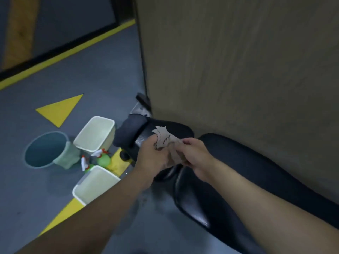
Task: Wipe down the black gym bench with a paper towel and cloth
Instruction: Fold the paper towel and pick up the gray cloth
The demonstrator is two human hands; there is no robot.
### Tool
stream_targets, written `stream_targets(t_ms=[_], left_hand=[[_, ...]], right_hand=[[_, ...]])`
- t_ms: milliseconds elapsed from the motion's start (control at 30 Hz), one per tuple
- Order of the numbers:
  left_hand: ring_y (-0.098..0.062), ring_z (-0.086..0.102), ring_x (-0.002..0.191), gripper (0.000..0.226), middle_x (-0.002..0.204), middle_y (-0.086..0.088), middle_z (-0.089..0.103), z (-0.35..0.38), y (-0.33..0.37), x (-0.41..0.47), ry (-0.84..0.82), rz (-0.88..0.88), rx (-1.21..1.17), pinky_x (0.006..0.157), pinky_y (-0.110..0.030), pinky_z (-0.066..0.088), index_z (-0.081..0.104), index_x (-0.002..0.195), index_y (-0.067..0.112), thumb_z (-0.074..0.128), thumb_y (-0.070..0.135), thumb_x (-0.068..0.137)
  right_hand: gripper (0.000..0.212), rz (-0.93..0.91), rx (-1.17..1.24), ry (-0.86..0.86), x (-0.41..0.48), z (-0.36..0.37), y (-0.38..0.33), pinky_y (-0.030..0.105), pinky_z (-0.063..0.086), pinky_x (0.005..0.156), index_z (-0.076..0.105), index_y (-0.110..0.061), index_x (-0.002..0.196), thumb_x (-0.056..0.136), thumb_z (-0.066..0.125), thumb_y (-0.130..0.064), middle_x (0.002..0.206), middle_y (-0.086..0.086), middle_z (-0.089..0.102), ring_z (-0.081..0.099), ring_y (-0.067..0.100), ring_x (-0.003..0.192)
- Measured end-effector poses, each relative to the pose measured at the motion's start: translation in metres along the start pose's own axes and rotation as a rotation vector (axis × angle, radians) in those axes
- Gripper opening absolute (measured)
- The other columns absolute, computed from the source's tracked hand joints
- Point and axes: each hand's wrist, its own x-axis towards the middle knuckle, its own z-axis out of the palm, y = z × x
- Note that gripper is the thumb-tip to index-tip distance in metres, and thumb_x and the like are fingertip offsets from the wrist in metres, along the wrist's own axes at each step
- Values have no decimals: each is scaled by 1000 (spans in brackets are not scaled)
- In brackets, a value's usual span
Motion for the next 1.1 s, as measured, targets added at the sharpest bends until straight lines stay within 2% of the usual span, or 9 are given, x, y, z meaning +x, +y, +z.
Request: stream_targets(t_ms=[167,267,367,533,767,833,933,1000,1100], left_hand=[[-29,68,95,29,97,-9,72,-105,-16,72,160,121,283,88,-47,56,68,106,9,59,-1,81],[-15,68,94,34,100,-3,72,-153,-28,107,227,156,284,90,-39,56,67,110,6,53,-8,83],[-6,67,84,31,92,1,72,-189,-43,137,240,181,282,77,-28,56,68,103,8,51,-9,84],[-11,67,89,27,96,-3,72,-225,-59,163,245,180,221,76,-25,57,67,107,8,52,-5,89],[-10,69,93,35,102,-2,72,-237,-71,173,267,150,139,80,-29,59,65,116,10,50,-8,90],[-5,69,90,37,100,2,73,-232,-72,175,265,149,131,80,-31,59,65,116,13,52,-8,89],[-11,68,100,38,108,0,72,-219,-69,181,256,141,124,91,-40,56,64,119,14,52,-6,89],[-15,66,104,39,113,-3,70,-210,-66,191,265,139,138,94,-42,55,63,121,14,52,-4,89],[-16,66,105,38,112,-4,70,-199,-63,207,266,143,158,91,-37,56,63,121,15,53,-3,90]], right_hand=[[21,118,-3,-12,90,113,-13,38,54,78,65,-13,99,99,50,-27,97,7,68,62,22,86],[25,170,-6,47,141,168,-15,34,47,70,60,-6,108,100,50,-27,91,8,59,54,18,74],[37,206,16,72,180,206,-12,33,50,71,55,-3,123,95,61,-27,104,10,61,57,20,81],[97,231,-160,214,235,242,14,45,58,84,56,-7,121,40,76,-58,115,14,65,64,33,98],[70,166,-194,337,237,226,11,33,53,80,46,-2,129,76,80,-34,117,11,62,63,28,99],[76,198,-288,422,229,202,20,39,48,94,37,-4,133,80,74,-44,127,14,54,56,33,111],[95,125,-769,467,214,175,21,48,27,112,15,-12,151,83,63,-57,147,20,29,31,38,134],[99,-56,-915,397,215,176,18,51,19,114,4,-22,156,84,58,-63,157,18,12,15,38,143],[98,-87,-1037,250,225,194,22,54,9,119,-4,-28,157,86,47,-72,163,21,-10,-7,41,149]])
